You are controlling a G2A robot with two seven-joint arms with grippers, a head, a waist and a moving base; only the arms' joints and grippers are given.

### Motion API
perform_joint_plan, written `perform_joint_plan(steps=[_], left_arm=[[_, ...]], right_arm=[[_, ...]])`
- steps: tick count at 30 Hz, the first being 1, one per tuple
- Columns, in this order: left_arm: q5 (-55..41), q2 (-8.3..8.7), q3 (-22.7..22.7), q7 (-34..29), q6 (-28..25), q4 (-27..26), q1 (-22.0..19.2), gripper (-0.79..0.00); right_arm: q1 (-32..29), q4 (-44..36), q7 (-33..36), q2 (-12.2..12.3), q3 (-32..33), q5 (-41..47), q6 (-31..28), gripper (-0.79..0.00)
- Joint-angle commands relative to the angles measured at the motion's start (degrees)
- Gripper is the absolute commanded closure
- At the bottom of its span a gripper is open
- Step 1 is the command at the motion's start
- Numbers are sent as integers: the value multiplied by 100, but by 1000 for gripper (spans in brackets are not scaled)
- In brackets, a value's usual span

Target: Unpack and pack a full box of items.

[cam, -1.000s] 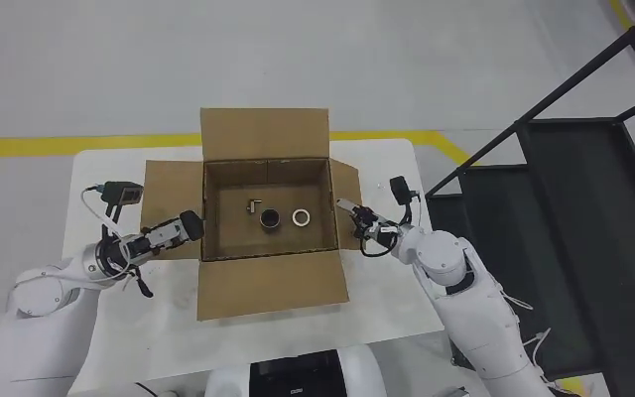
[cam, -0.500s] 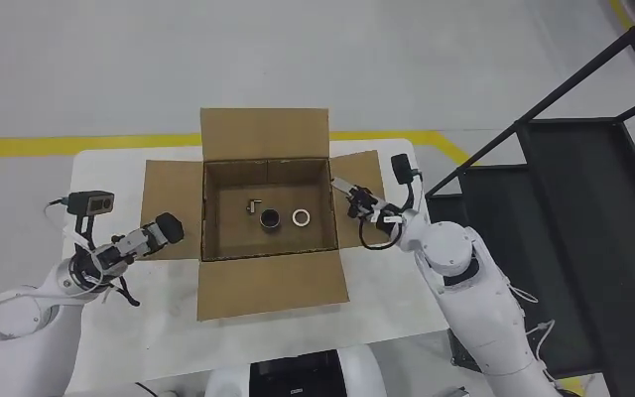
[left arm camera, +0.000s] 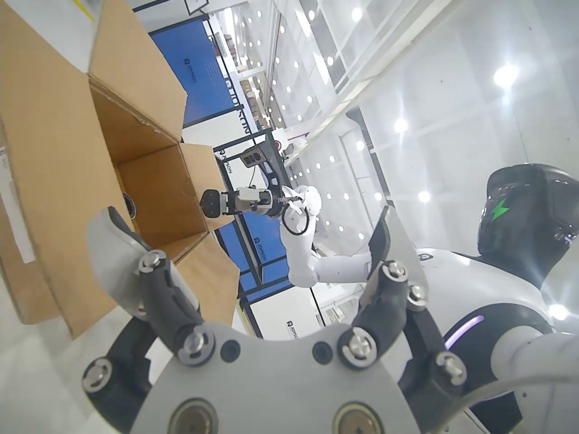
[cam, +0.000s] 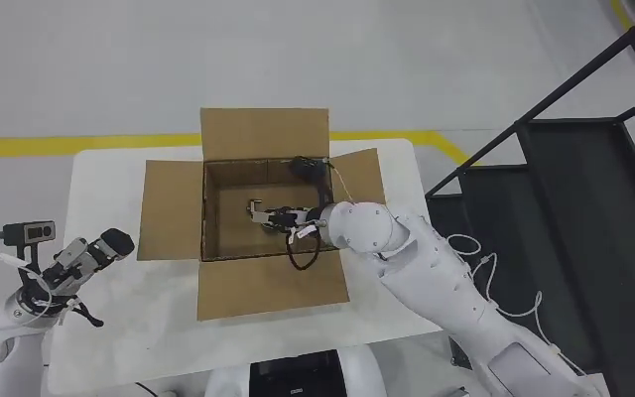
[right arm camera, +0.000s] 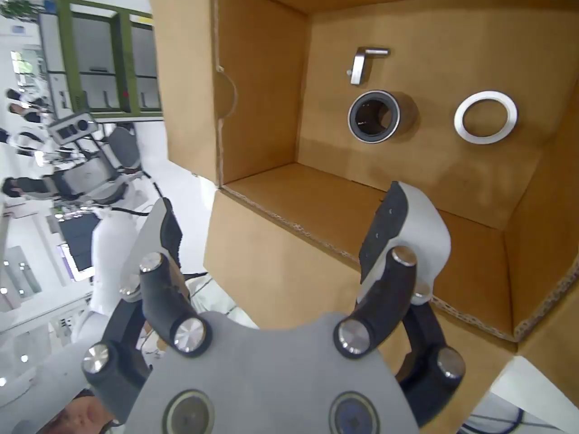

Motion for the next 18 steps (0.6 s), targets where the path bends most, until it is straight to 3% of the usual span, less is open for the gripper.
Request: perform_joint_plan(steps=[1, 10, 18], left_arm=[[-28, -1, 5, -6, 6, 57, 0, -785], [-28, -1, 5, -6, 6, 57, 0, -785], [-28, -1, 5, -6, 6, 57, 0, -785]], right_arm=[[303, 288, -20, -79, -284, -124, 262, -785], [949, 1060, -53, -334, -916, -453, 840, -785], [974, 1073, -58, -347, -923, -443, 855, -785]])
